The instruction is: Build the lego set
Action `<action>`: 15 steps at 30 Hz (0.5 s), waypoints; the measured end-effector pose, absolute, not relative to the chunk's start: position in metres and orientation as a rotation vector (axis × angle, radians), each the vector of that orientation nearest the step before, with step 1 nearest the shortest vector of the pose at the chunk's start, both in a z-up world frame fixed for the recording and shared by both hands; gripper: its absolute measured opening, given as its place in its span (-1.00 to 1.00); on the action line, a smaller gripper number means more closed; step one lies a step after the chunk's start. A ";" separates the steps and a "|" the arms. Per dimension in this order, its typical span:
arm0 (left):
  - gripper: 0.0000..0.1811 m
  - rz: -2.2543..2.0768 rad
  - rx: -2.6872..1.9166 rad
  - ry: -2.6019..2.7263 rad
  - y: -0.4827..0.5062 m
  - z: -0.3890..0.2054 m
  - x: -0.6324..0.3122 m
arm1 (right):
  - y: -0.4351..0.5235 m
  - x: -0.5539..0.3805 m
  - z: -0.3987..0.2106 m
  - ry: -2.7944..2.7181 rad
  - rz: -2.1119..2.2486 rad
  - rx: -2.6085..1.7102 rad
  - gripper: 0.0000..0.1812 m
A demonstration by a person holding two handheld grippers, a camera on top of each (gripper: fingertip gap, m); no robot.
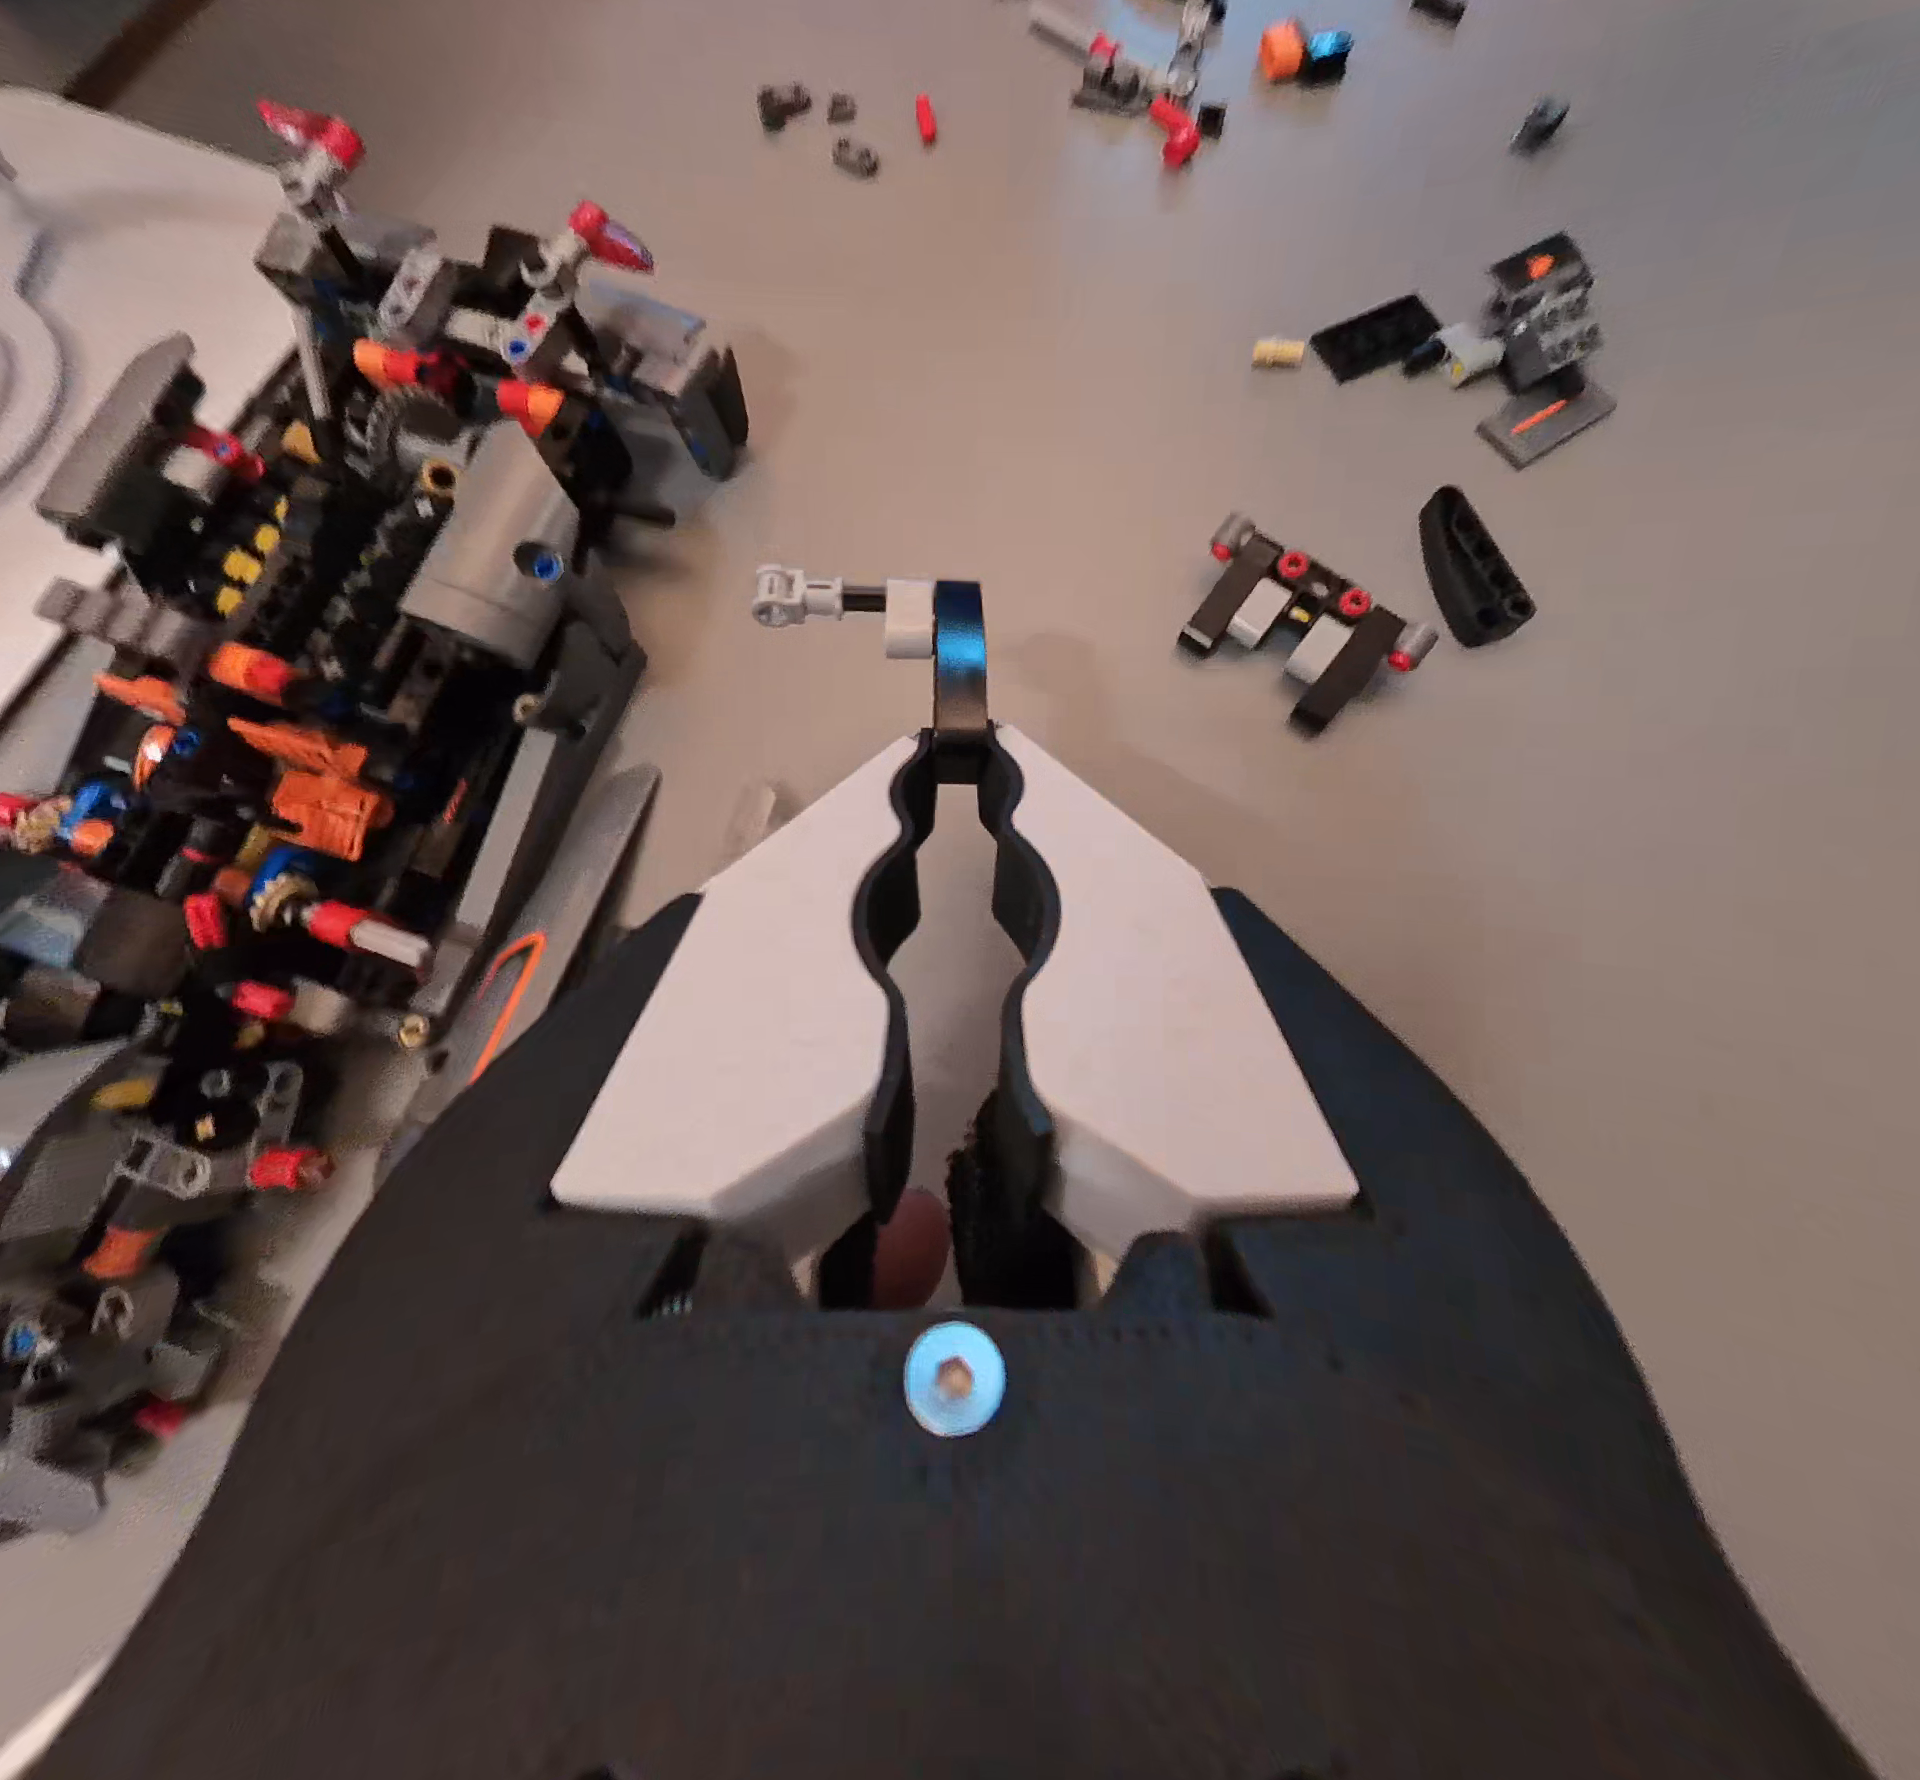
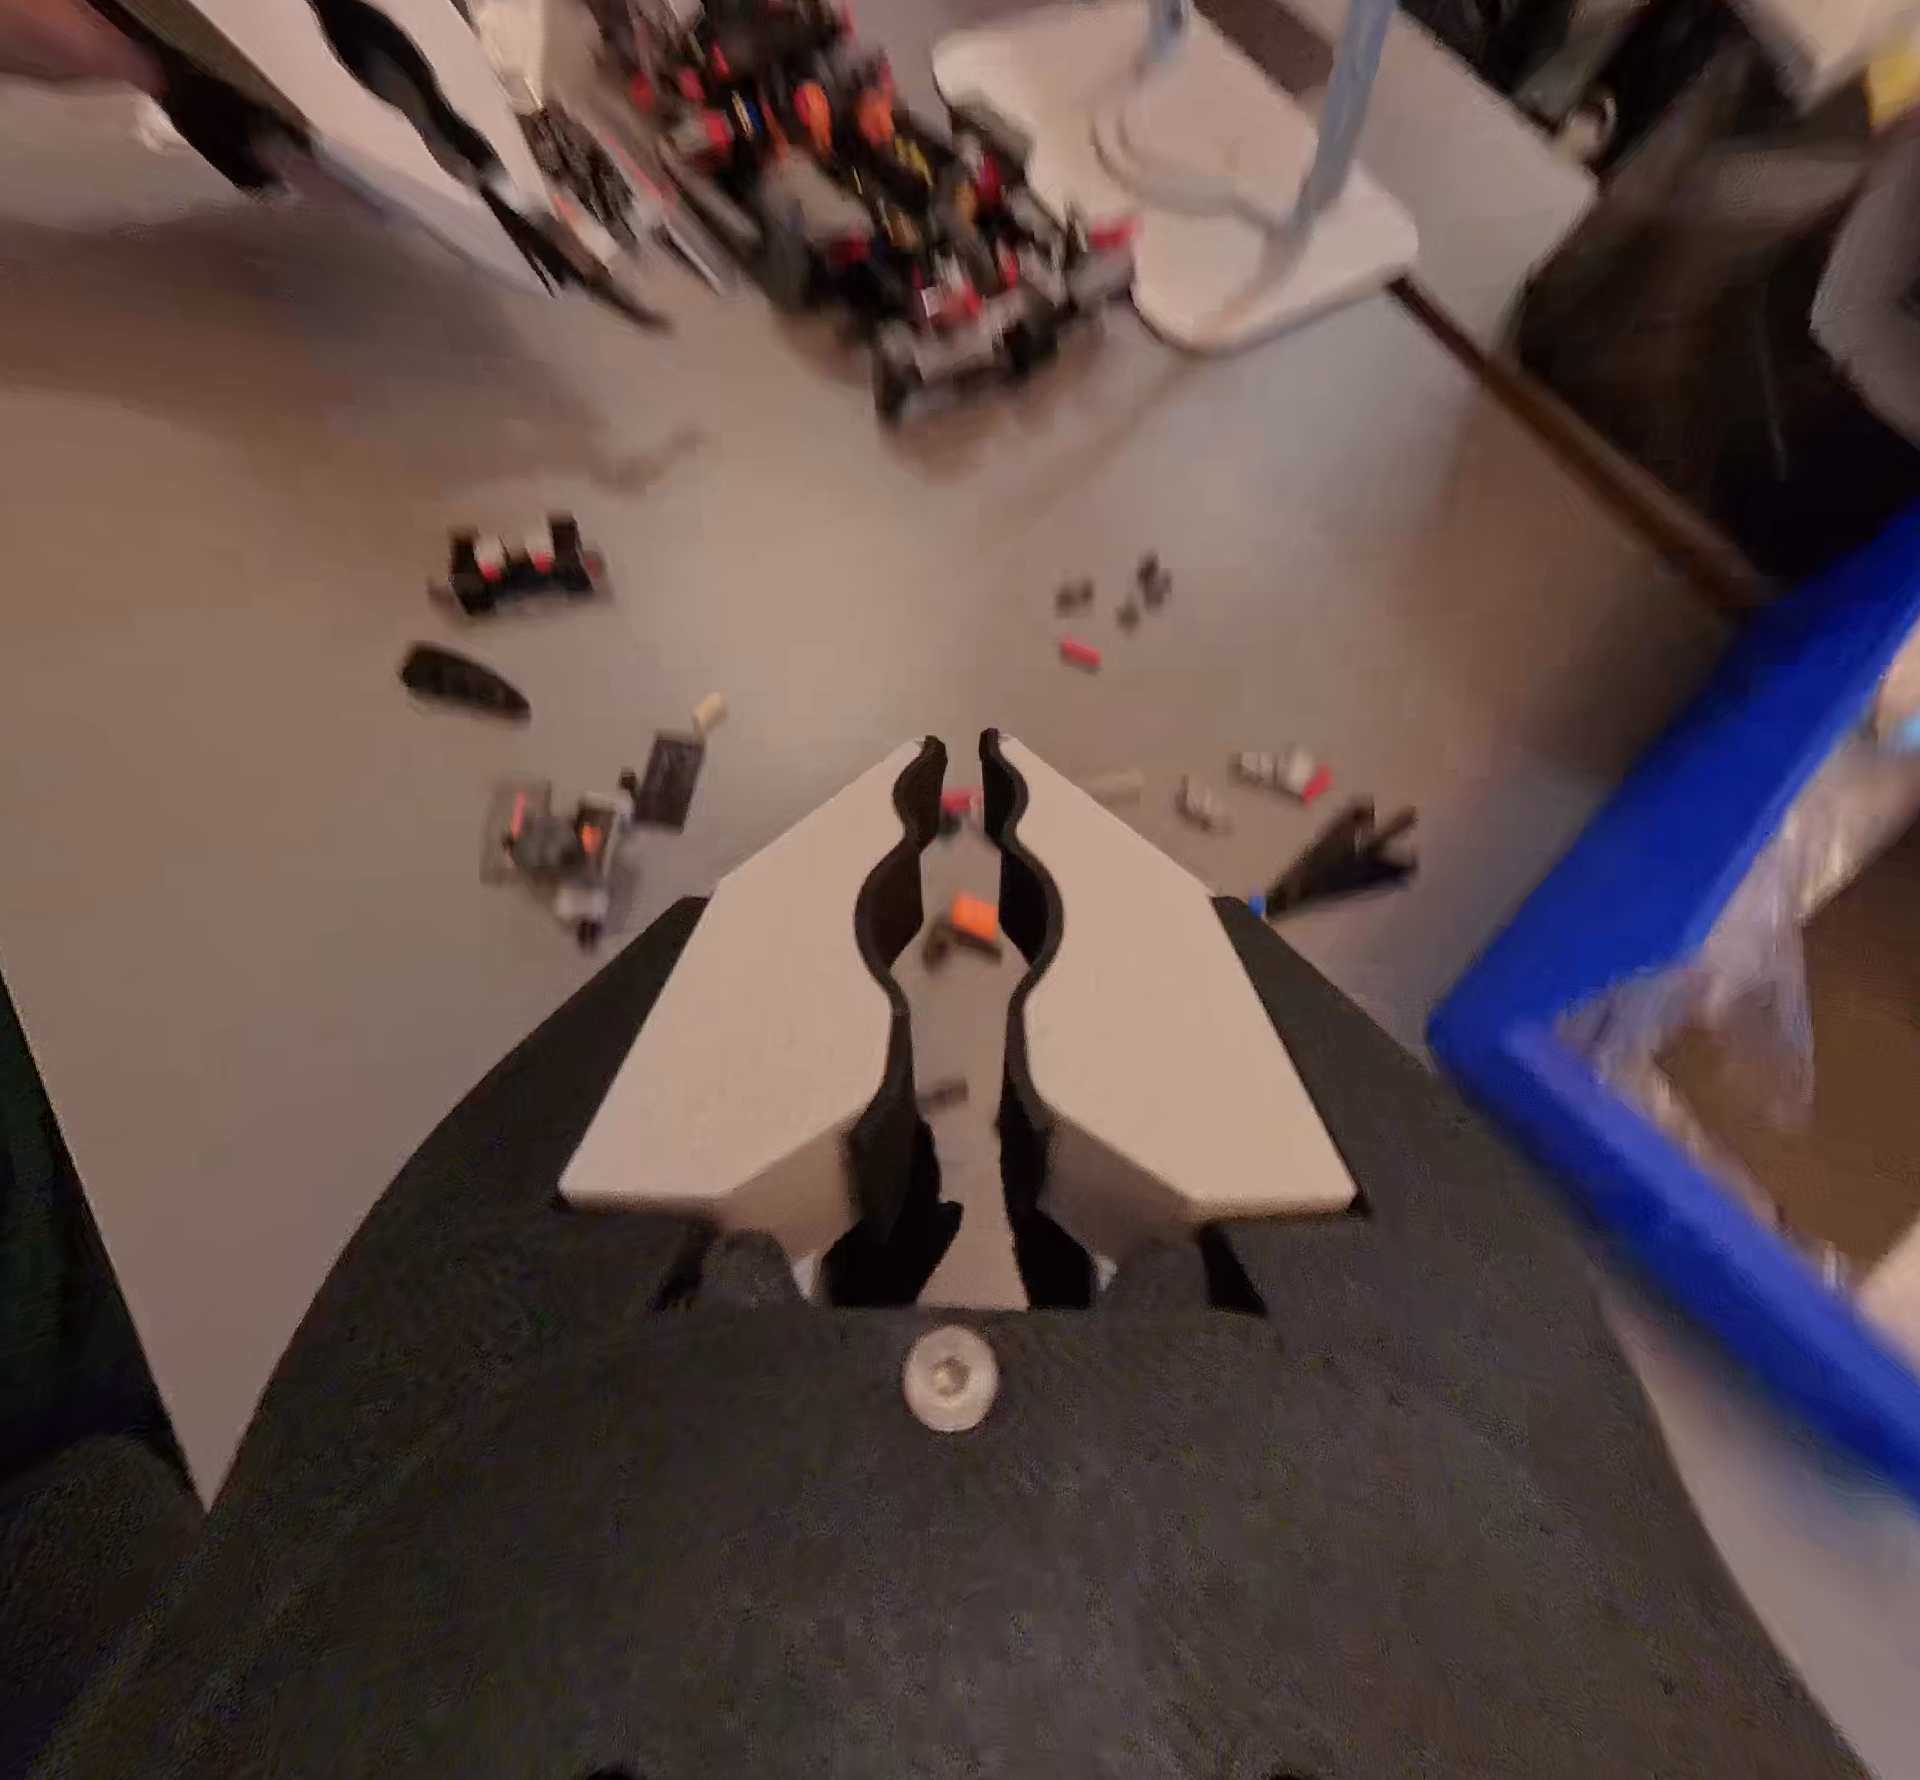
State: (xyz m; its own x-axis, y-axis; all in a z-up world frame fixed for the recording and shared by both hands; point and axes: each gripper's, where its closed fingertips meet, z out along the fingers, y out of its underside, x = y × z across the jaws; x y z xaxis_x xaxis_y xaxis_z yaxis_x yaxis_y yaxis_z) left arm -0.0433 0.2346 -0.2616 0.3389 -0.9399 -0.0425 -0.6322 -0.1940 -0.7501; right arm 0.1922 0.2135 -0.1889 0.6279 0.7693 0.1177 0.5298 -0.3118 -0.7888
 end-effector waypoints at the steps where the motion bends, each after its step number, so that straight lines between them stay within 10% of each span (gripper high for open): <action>1: -0.94 -0.538 -1.945 1.371 0.234 -0.266 -0.047 | 0.206 0.203 -0.201 -0.988 0.329 -2.044 -0.93; 15: -0.93 -0.373 -2.071 1.194 0.222 -0.298 -0.051 | 0.179 0.244 -0.294 -0.599 0.139 -2.289 -0.81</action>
State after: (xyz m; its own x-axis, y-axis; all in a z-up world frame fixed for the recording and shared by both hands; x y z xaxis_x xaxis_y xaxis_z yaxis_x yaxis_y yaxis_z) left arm -0.0509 0.2224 -0.2976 0.5321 -0.8413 -0.0950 -0.6376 -0.3244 -0.6987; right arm 0.2438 0.1786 -0.2943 0.8845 0.4598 0.0788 0.3779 -0.6074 -0.6987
